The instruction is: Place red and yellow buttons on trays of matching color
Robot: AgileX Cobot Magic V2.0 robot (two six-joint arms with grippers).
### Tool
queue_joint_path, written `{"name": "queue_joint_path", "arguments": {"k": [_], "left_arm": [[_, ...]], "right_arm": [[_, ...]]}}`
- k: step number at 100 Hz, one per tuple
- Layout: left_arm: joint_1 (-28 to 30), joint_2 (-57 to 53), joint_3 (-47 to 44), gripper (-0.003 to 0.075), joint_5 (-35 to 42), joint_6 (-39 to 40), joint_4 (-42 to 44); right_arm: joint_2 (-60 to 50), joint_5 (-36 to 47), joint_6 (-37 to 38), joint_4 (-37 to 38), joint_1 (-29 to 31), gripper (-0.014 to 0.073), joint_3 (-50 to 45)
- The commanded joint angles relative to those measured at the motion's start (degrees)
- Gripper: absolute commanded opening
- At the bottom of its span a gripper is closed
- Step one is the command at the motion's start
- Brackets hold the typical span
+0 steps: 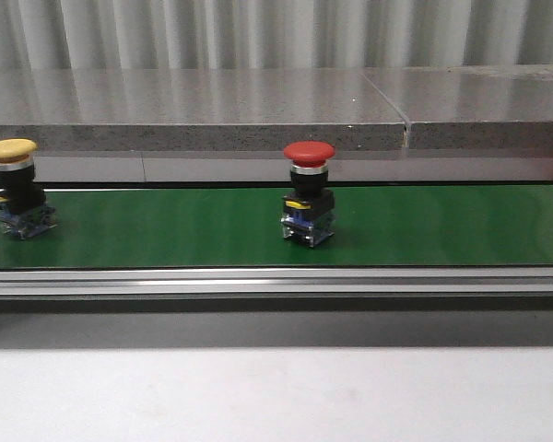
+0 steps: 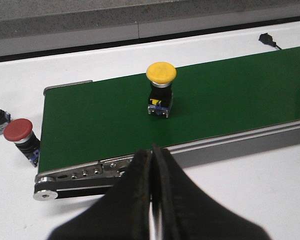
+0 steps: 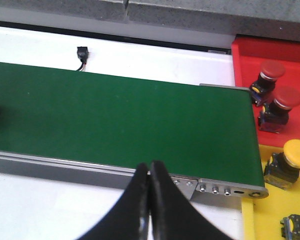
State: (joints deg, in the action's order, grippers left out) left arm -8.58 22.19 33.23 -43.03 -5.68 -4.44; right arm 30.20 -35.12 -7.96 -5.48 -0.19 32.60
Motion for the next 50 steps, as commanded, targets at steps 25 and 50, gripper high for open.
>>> {"name": "queue_joint_path", "arguments": {"k": [25, 50], "left_arm": [[-0.4, 0.4, 1.4, -0.002, 3.8, 0.6, -0.4], [-0.4, 0.4, 1.4, -0.002, 3.8, 0.6, -0.4]], "right_arm": [[15.5, -6.3, -2.0, 0.1, -5.1, 0.0108, 17.8], [28.8, -12.7, -2.0, -3.7, -10.3, 0.055, 28.7]]}}
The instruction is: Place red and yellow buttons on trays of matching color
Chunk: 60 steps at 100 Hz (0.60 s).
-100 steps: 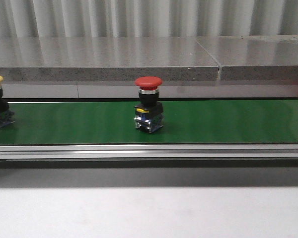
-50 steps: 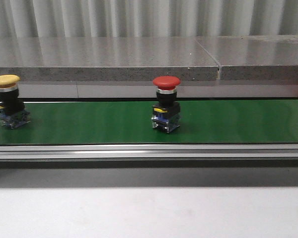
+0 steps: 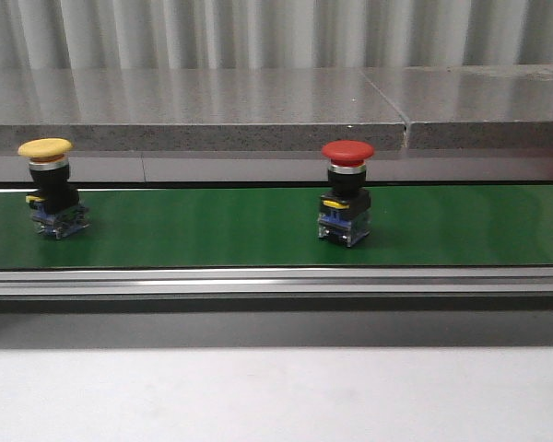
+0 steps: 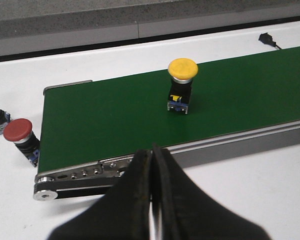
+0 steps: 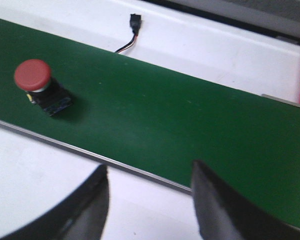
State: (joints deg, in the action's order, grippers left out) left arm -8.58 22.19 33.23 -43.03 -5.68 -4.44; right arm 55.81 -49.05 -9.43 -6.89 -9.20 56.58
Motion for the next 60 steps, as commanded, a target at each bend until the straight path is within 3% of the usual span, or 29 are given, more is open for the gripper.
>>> {"name": "queue_joint_path", "arguments": {"k": [1, 28, 60], "left_arm": [[-0.4, 0.4, 1.4, -0.002, 3.8, 0.6, -0.4], [-0.4, 0.4, 1.4, -0.002, 3.8, 0.6, -0.4], [-0.4, 0.4, 1.4, -0.002, 3.8, 0.6, -0.4]], "right_arm": [[3.9, 1.1, -0.6, -2.4, -1.6, 0.0554, 4.9], [17.7, -4.7, -0.6, -5.2, -6.6, 0.0561, 14.3], [32.0, -15.9, -2.1, -6.4, -6.9, 0.0561, 24.1]]}}
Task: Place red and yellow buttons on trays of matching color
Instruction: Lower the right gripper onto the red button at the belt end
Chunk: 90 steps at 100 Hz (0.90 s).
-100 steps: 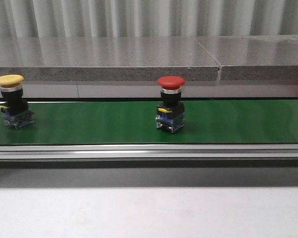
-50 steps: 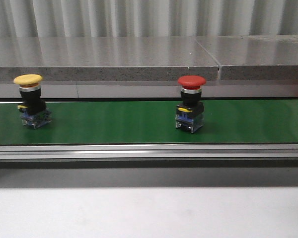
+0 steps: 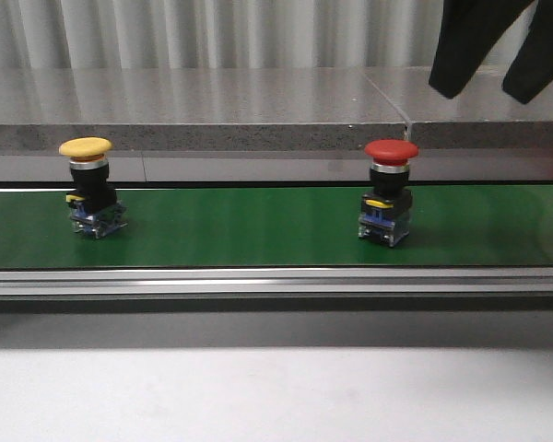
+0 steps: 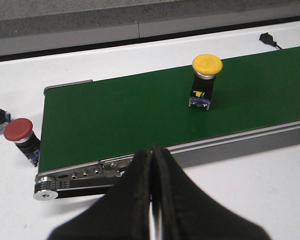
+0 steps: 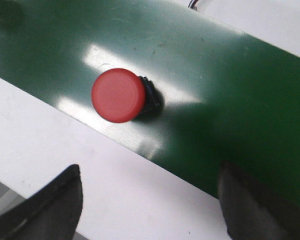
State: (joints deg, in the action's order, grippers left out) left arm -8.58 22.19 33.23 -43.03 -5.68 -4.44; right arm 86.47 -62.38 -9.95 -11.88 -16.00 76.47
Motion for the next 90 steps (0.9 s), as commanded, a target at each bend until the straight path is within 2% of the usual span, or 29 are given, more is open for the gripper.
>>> {"name": "queue_joint_path", "arguments": {"k": [1, 14, 34, 51, 60, 70, 80, 90], "left_arm": [[-0.4, 0.4, 1.4, -0.002, 3.8, 0.6, -0.4], [-0.4, 0.4, 1.4, -0.002, 3.8, 0.6, -0.4], [-0.4, 0.4, 1.4, -0.002, 3.8, 0.6, -0.4], [-0.4, 0.4, 1.4, -0.002, 3.8, 0.6, -0.4], [-0.4, 0.4, 1.4, -0.002, 3.8, 0.6, -0.4], [-0.4, 0.4, 1.4, -0.002, 3.8, 0.6, -0.4], [-0.4, 0.4, 1.4, -0.002, 3.8, 0.6, -0.4], [-0.4, 0.4, 1.4, -0.002, 3.8, 0.6, -0.4]], "right_arm": [[1.9, -3.1, -1.8, -1.6, -0.1, 0.0561, 4.6], [6.0, -4.6, -3.0, -3.5, -0.1, 0.0561, 7.5], [10.3, -2.0, -3.2, -3.5, -0.1, 0.0561, 9.4], [12.1, -0.3, -3.9, -1.3, 0.0, 0.055, 9.4], [12.2, 0.0, -3.9, -0.8, 0.0, 0.0464, 9.4], [12.2, 0.2, -3.9, -0.8, 0.0, 0.0281, 9.4], [12.1, 0.5, -3.9, -0.8, 0.0, 0.0136, 9.4], [11.5, 1.2, -3.9, -0.8, 0.1, 0.0111, 9.4]]}}
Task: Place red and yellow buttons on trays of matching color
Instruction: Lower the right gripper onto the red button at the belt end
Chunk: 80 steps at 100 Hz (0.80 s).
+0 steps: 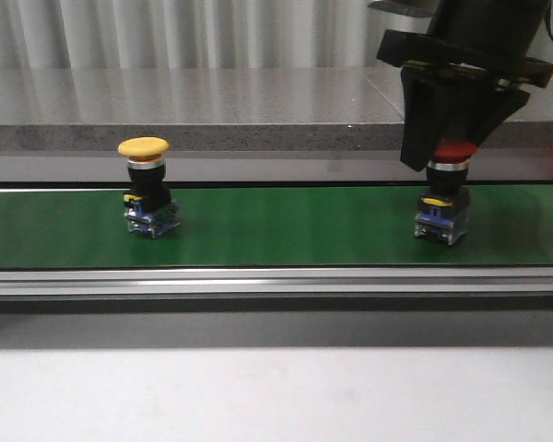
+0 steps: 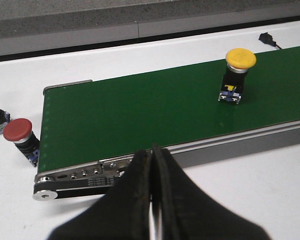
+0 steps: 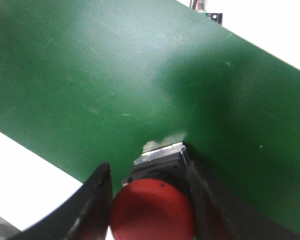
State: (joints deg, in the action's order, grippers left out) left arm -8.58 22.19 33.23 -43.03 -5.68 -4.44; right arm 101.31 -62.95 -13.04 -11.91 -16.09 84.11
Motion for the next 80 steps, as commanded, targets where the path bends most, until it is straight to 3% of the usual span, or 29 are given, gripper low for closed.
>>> {"name": "queue_joint_path", "arguments": {"k": [1, 35, 80], "left_arm": [[-0.4, 0.4, 1.4, -0.002, 3.8, 0.6, -0.4], [-0.4, 0.4, 1.4, -0.002, 3.8, 0.6, -0.4], [-0.4, 0.4, 1.4, -0.002, 3.8, 0.6, -0.4]], "right_arm": [[-3.5, 1.9, -0.8, -0.8, 0.2, 0.0111, 1.8], [-10.8, 3.6, 0.0, -0.7, 6.2, 0.0111, 1.8], [-14.0, 5.5, 0.5, -0.7, 29.4, 0.0111, 1.8]]}}
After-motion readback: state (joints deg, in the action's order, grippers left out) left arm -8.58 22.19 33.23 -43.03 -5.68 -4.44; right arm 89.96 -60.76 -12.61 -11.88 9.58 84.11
